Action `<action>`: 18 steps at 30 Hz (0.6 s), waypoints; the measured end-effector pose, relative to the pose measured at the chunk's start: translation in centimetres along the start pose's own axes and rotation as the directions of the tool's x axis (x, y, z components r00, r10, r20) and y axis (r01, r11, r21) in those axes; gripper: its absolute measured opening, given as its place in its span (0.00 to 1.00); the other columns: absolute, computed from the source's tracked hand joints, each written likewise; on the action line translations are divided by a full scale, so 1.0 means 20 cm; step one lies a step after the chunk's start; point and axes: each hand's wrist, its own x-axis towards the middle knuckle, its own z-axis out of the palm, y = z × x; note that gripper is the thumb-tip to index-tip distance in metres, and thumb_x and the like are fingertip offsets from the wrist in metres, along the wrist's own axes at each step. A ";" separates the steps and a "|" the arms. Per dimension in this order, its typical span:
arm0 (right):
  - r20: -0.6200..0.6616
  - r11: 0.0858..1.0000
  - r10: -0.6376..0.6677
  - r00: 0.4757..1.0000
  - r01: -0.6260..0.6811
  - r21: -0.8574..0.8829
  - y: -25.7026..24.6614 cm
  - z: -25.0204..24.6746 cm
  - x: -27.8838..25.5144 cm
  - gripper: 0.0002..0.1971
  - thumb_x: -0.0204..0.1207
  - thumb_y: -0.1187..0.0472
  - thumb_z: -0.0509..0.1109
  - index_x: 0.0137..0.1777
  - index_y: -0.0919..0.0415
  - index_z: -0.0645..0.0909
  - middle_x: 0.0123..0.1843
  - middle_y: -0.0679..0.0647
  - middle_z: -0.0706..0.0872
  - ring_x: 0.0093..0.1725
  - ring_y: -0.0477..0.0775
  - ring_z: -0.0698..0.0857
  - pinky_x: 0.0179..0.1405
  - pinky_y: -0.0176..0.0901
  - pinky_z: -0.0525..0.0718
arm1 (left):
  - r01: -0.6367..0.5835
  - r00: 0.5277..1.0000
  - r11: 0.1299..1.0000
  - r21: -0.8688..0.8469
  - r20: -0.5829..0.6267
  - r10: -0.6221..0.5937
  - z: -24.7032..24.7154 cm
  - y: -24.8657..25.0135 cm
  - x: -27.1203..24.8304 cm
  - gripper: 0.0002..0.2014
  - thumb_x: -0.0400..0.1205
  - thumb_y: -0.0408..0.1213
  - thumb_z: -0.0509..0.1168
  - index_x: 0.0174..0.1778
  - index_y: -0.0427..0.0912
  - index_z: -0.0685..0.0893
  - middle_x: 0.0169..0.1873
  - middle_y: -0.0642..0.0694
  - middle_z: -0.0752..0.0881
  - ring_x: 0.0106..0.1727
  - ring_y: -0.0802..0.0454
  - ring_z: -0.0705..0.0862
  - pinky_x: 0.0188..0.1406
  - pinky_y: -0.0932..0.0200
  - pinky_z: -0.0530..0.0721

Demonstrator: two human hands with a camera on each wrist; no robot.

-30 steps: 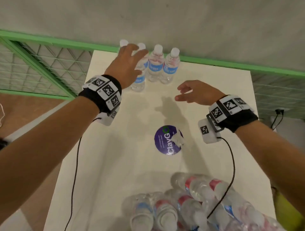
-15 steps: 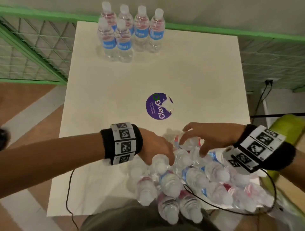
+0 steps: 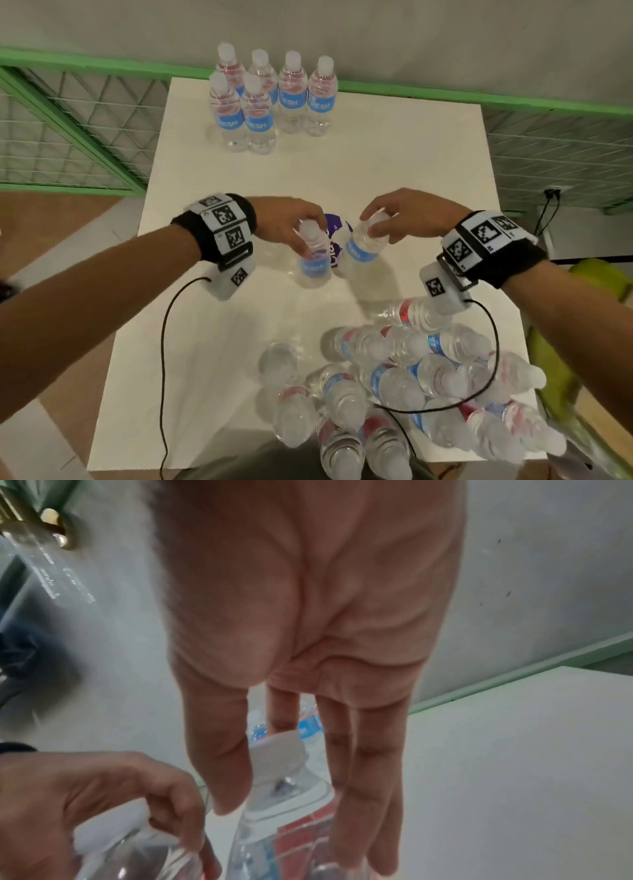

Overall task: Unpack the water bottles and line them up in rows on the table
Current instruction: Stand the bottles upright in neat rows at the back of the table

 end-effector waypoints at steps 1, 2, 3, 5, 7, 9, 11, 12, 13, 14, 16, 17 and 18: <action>-0.023 1.000 -0.003 1.000 0.004 0.013 -0.01 -0.03 0.05 0.14 0.73 0.58 0.73 0.59 0.52 0.83 0.56 0.58 0.85 0.45 0.61 0.89 0.52 0.52 0.89 | 0.027 0.998 0.999 -0.024 -0.049 -0.028 -0.05 -0.04 0.02 0.23 0.71 0.43 0.77 0.60 0.49 0.78 0.57 0.51 0.82 0.57 0.49 0.81 0.61 0.51 0.80; -0.050 1.000 -0.009 0.999 0.009 0.014 -0.02 -0.06 0.10 0.14 0.73 0.58 0.73 0.59 0.53 0.83 0.57 0.58 0.84 0.45 0.60 0.89 0.49 0.51 0.89 | 0.055 0.993 0.998 -0.042 -0.098 -0.059 -0.11 -0.07 0.04 0.23 0.70 0.42 0.77 0.59 0.50 0.78 0.57 0.50 0.82 0.57 0.49 0.82 0.62 0.48 0.80; -0.081 1.000 -0.013 0.997 0.013 0.007 -0.03 -0.09 0.15 0.15 0.73 0.59 0.73 0.60 0.53 0.83 0.58 0.57 0.83 0.43 0.59 0.88 0.45 0.47 0.88 | 0.079 0.986 0.995 -0.055 -0.143 -0.086 -0.16 -0.10 0.07 0.22 0.71 0.42 0.76 0.58 0.50 0.78 0.57 0.50 0.82 0.58 0.48 0.81 0.63 0.46 0.79; -0.150 1.000 -0.031 0.988 0.031 -0.002 -0.05 -0.14 0.25 0.15 0.74 0.60 0.72 0.61 0.54 0.83 0.59 0.57 0.83 0.39 0.53 0.85 0.40 0.40 0.84 | 0.112 0.969 0.991 -0.073 -0.213 -0.125 -0.24 -0.16 0.10 0.22 0.72 0.40 0.75 0.60 0.49 0.77 0.58 0.49 0.82 0.60 0.46 0.80 0.64 0.47 0.78; -0.222 0.998 -0.070 0.972 0.066 -0.026 -0.05 -0.16 0.33 0.15 0.75 0.60 0.70 0.62 0.54 0.82 0.62 0.56 0.83 0.45 0.51 0.81 0.48 0.42 0.81 | 0.117 0.949 0.990 -0.079 -0.285 -0.135 -0.29 -0.21 0.13 0.24 0.75 0.38 0.73 0.65 0.47 0.75 0.62 0.47 0.80 0.63 0.45 0.79 0.65 0.50 0.76; -0.274 0.996 -0.092 0.957 0.092 -0.015 -0.04 -0.17 0.38 0.19 0.75 0.60 0.72 0.65 0.52 0.79 0.65 0.52 0.81 0.51 0.49 0.79 0.56 0.44 0.78 | 0.109 0.923 0.992 -0.067 -0.363 -0.126 -0.33 -0.24 0.15 0.27 0.76 0.37 0.71 0.71 0.47 0.71 0.67 0.46 0.77 0.66 0.46 0.76 0.66 0.53 0.74; -0.283 0.994 -0.054 0.958 0.079 0.076 -0.02 -0.17 0.40 0.31 0.70 0.60 0.77 0.72 0.50 0.71 0.65 0.49 0.77 0.54 0.51 0.78 0.55 0.42 0.74 | 0.099 0.906 0.991 -0.091 -0.404 -0.128 -0.34 -0.27 0.16 0.33 0.75 0.39 0.73 0.74 0.49 0.67 0.71 0.47 0.73 0.68 0.48 0.74 0.66 0.54 0.74; -0.266 0.991 -0.030 0.963 0.063 0.119 -0.01 -0.16 0.41 0.37 0.67 0.62 0.80 0.74 0.52 0.67 0.63 0.49 0.75 0.54 0.51 0.77 0.55 0.42 0.73 | 0.099 0.901 0.989 -0.113 -0.411 -0.138 -0.34 -0.29 0.17 0.36 0.73 0.40 0.75 0.75 0.49 0.65 0.71 0.48 0.71 0.68 0.49 0.73 0.66 0.53 0.74; -0.236 0.989 -0.009 0.972 0.044 0.144 0.01 -0.15 0.42 0.40 0.64 0.63 0.82 0.74 0.54 0.64 0.62 0.48 0.74 0.55 0.51 0.76 0.55 0.42 0.72 | 0.103 0.897 0.987 -0.123 -0.418 -0.146 -0.34 -0.30 0.17 0.38 0.71 0.41 0.76 0.75 0.49 0.64 0.70 0.48 0.70 0.67 0.49 0.72 0.64 0.53 0.75; -0.211 0.988 0.006 0.977 0.027 0.155 0.03 -0.12 0.44 0.42 0.63 0.64 0.83 0.74 0.56 0.64 0.62 0.49 0.75 0.56 0.52 0.77 0.56 0.43 0.73 | 0.108 0.891 0.988 -0.114 -0.429 -0.147 -0.33 -0.31 0.18 0.39 0.70 0.41 0.77 0.74 0.49 0.65 0.68 0.47 0.70 0.65 0.48 0.72 0.62 0.53 0.75; -0.242 0.986 0.019 0.970 0.021 0.164 0.08 -0.07 0.49 0.40 0.61 0.63 0.83 0.72 0.56 0.66 0.64 0.53 0.79 0.60 0.56 0.80 0.61 0.48 0.77 | 0.110 0.875 0.990 -0.084 -0.465 -0.137 -0.32 -0.34 0.21 0.34 0.71 0.38 0.77 0.71 0.47 0.68 0.64 0.44 0.71 0.62 0.44 0.73 0.58 0.53 0.76; -0.290 0.983 0.021 0.957 0.033 0.179 0.10 -0.05 0.52 0.38 0.62 0.63 0.83 0.70 0.57 0.67 0.64 0.54 0.80 0.61 0.58 0.81 0.63 0.50 0.78 | 0.111 0.866 0.990 -0.086 -0.481 -0.139 -0.32 -0.35 0.23 0.33 0.71 0.37 0.76 0.69 0.46 0.69 0.62 0.43 0.72 0.61 0.43 0.74 0.57 0.52 0.76; -0.337 0.976 0.027 0.941 0.047 0.211 0.10 -0.04 0.54 0.36 0.63 0.63 0.82 0.70 0.58 0.69 0.63 0.55 0.81 0.61 0.59 0.82 0.62 0.49 0.78 | 0.113 0.860 0.989 -0.093 -0.490 -0.144 -0.32 -0.36 0.24 0.32 0.71 0.36 0.76 0.69 0.46 0.69 0.62 0.43 0.72 0.61 0.43 0.74 0.58 0.51 0.77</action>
